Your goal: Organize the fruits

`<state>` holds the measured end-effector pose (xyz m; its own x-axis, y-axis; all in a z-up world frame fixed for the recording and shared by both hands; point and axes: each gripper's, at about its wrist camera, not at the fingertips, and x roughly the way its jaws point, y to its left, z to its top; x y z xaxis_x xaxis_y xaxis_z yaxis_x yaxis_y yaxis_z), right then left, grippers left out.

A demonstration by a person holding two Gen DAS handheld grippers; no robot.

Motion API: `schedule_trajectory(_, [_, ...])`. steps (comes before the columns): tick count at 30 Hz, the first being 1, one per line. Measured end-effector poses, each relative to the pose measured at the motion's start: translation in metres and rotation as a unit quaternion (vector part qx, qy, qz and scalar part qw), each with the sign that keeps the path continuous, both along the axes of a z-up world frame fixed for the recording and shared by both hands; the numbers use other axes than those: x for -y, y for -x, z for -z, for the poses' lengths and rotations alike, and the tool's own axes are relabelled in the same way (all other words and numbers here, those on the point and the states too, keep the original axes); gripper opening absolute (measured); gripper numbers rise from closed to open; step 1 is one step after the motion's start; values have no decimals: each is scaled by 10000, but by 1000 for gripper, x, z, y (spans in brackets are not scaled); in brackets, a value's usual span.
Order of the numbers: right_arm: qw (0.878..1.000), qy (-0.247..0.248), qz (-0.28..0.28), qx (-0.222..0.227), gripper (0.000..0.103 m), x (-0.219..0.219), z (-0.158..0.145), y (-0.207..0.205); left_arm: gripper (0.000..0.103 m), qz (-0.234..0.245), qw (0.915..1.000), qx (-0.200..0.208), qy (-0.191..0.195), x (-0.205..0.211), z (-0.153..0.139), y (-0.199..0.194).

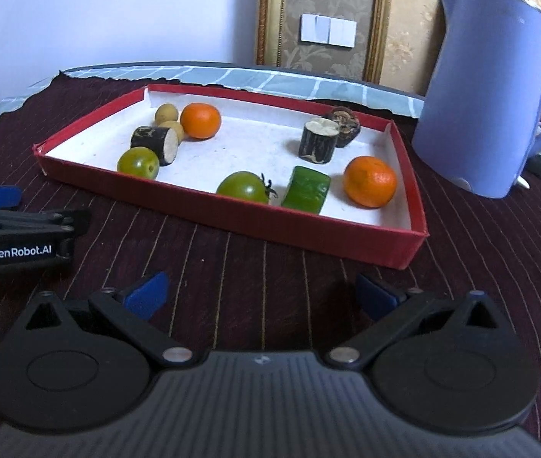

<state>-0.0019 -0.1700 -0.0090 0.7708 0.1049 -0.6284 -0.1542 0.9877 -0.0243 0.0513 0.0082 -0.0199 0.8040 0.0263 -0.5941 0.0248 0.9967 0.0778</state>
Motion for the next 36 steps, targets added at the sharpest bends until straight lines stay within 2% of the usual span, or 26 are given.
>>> schedule_trajectory(13, [9999, -139, -38, -16, 103, 2, 3, -5, 89, -59, 10000, -36, 15, -1, 2, -1])
schedule_trajectory(18, [9997, -221, -39, -33, 103, 6, 3, -5, 99, -167, 9998, -86, 2, -2, 3, -2])
schedule_trajectory(27, [9997, -220, -38, -31, 103, 6, 4, -5, 99, -197, 9996, -135, 121, -4, 4, -3])
schedule_trajectory(36, [9997, -221, -39, -30, 103, 6, 4, -5, 99, -202, 9997, -104, 52, -3, 4, -2])
